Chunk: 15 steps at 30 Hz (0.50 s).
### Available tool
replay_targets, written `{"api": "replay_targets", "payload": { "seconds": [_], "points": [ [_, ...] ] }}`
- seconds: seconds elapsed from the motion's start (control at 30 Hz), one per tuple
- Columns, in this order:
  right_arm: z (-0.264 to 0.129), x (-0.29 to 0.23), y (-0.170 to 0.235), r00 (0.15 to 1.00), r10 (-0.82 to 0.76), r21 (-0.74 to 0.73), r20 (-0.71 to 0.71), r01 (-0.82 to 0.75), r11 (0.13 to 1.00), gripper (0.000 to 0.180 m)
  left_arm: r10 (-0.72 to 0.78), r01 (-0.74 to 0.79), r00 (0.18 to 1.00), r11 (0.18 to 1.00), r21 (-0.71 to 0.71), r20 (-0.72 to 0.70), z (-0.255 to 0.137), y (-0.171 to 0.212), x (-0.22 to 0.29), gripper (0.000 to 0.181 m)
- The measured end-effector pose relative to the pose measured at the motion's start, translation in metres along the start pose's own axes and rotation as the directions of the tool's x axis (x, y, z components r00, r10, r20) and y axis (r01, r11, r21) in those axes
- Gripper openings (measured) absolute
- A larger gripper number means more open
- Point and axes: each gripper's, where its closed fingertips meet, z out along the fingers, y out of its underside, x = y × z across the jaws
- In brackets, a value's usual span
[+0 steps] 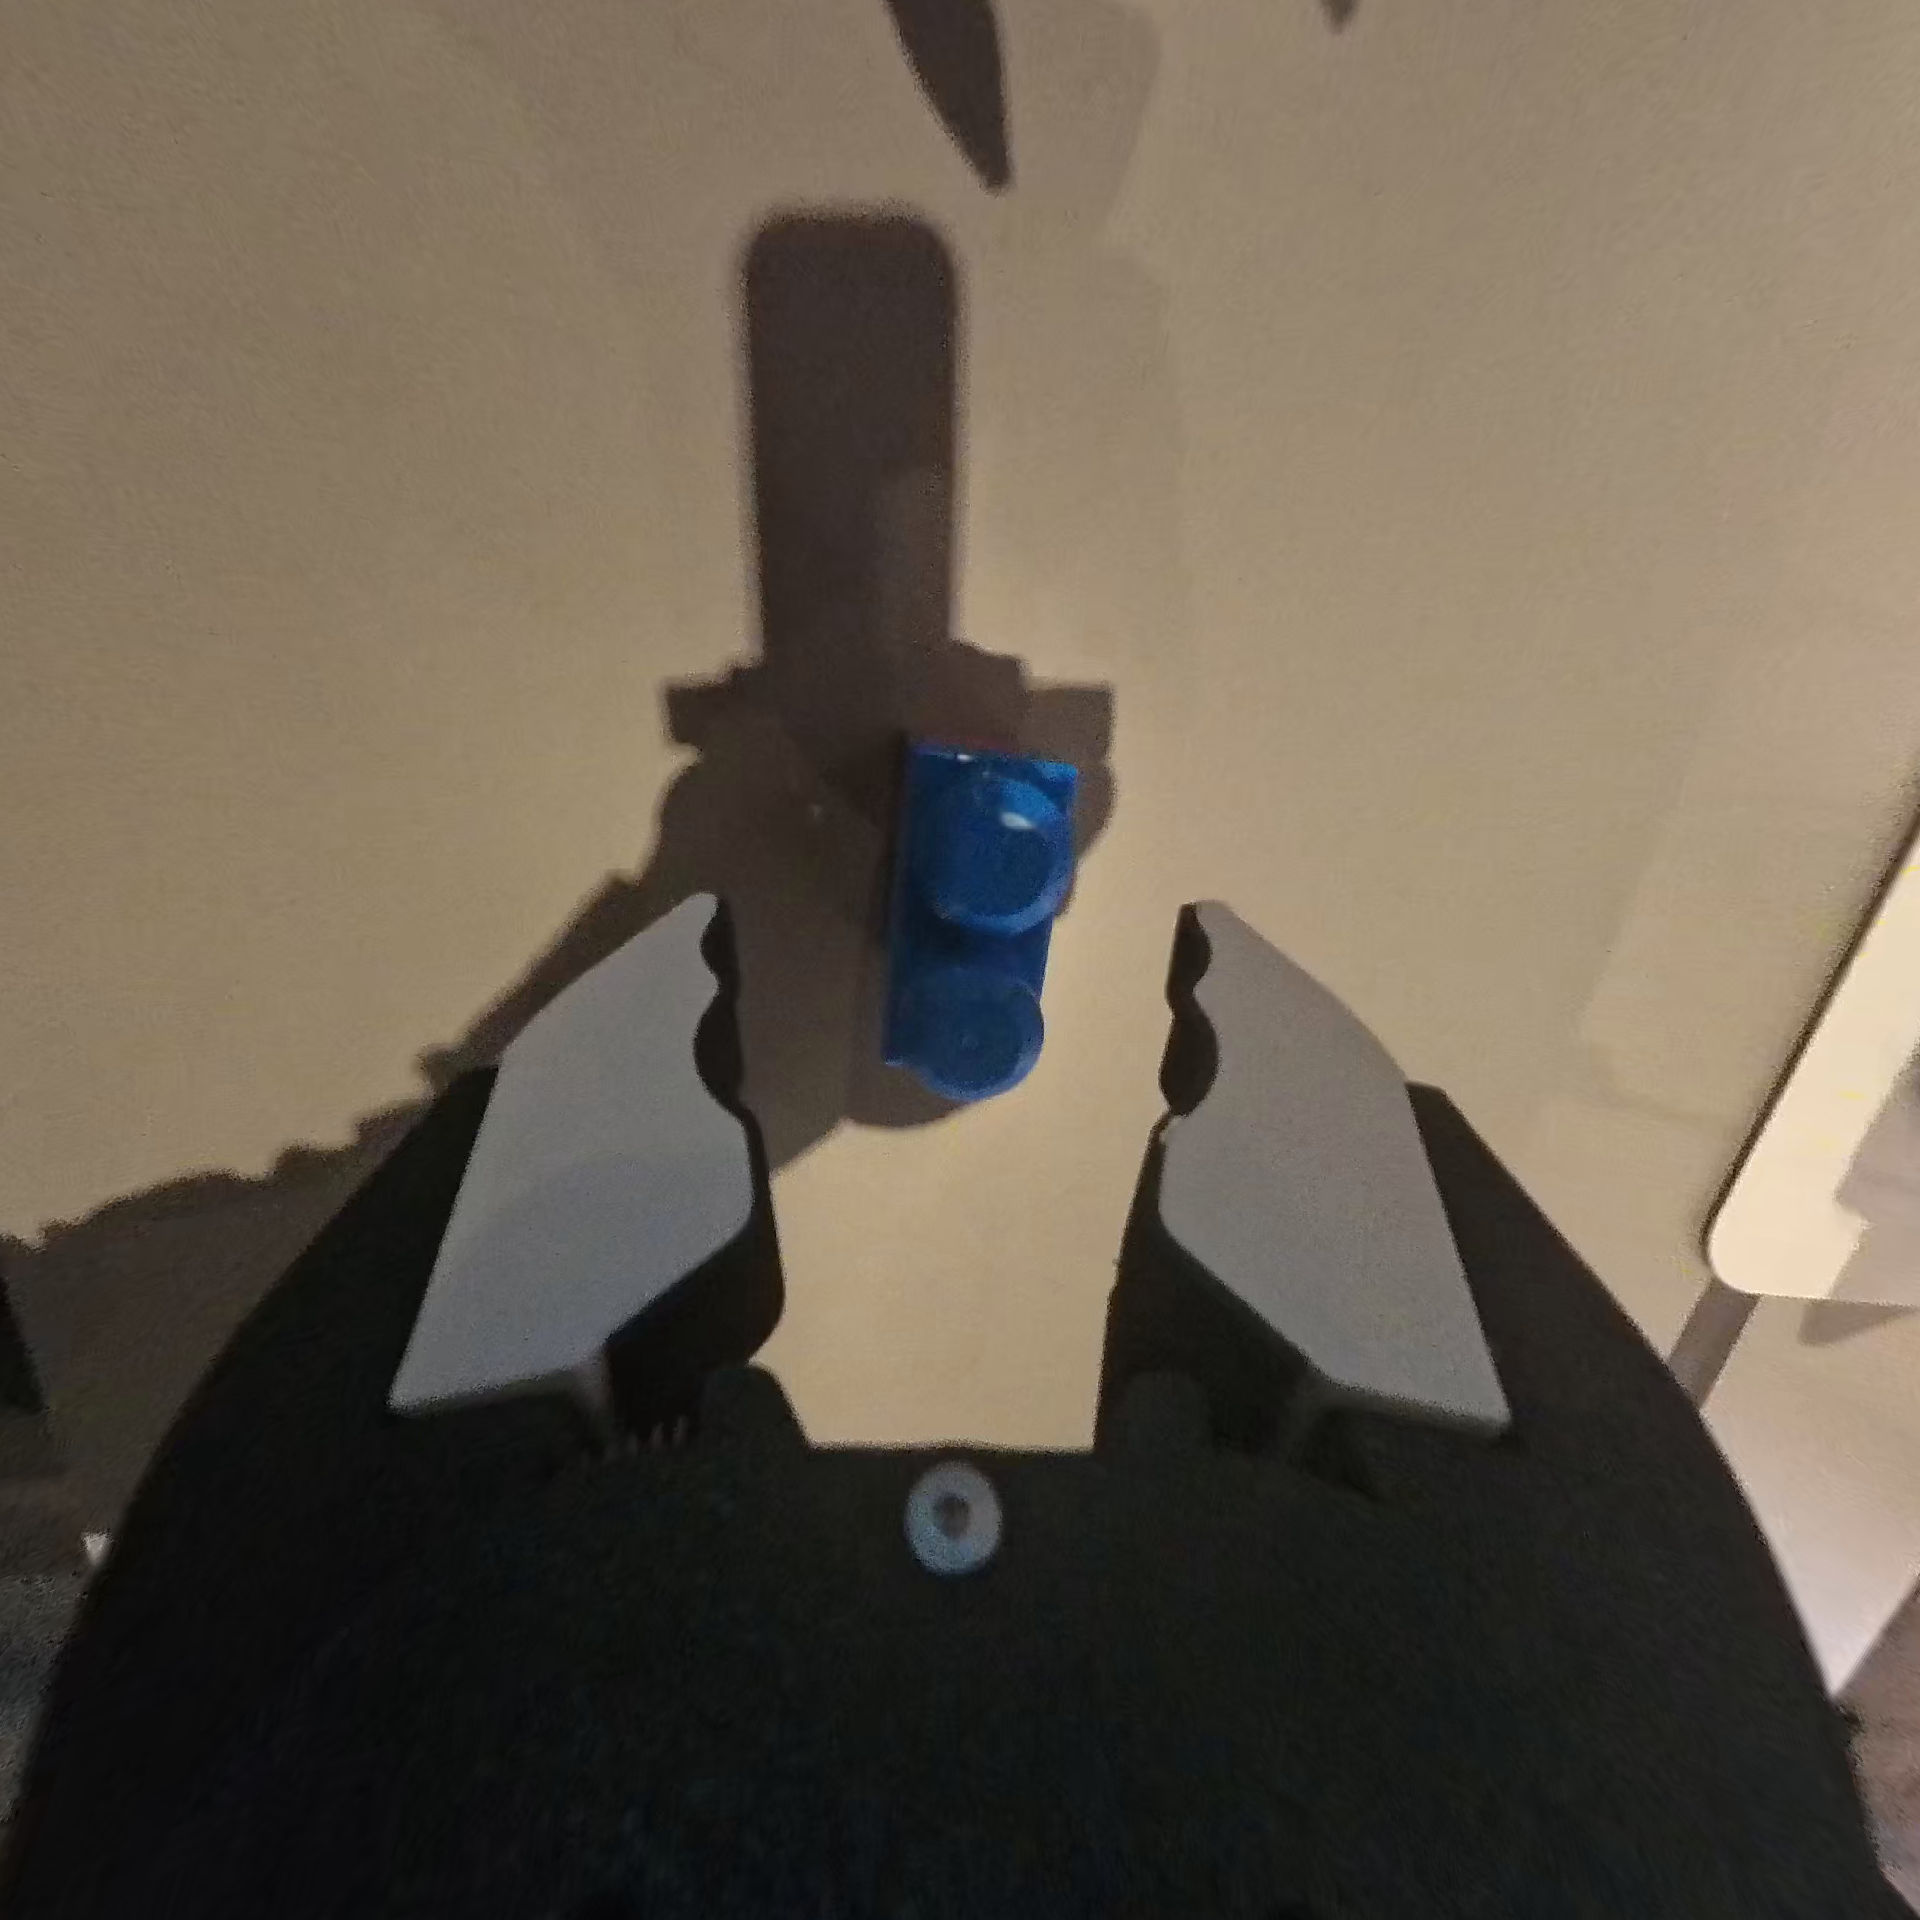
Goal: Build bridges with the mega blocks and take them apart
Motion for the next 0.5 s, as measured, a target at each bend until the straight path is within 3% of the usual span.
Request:
{"api": "replay_targets", "payload": {
  "seconds": [0.33,0.4,0.5],
  "points": [
    [0.037,0.002,0.009,0.991,0.064,-0.105,0.115,-0.052,0.993,0.06,0.021,-0.021,1.0,1.0,-0.014,0.002,0.002,0.001,0.002,0.071],
    [0.044,0.0,0.012,0.986,0.072,-0.133,0.154,-0.052,0.99,0.039,0.022,-0.022,1.0,1.0,-0.014,0.003,0.002,0.001,0.002,0.071],
    [0.043,0.002,0.012,0.985,0.074,-0.138,0.158,-0.052,0.989,0.037,0.027,-0.027,1.0,1.0,-0.013,0.005,0.002,0.0,0.003,0.07]
  ]
}}
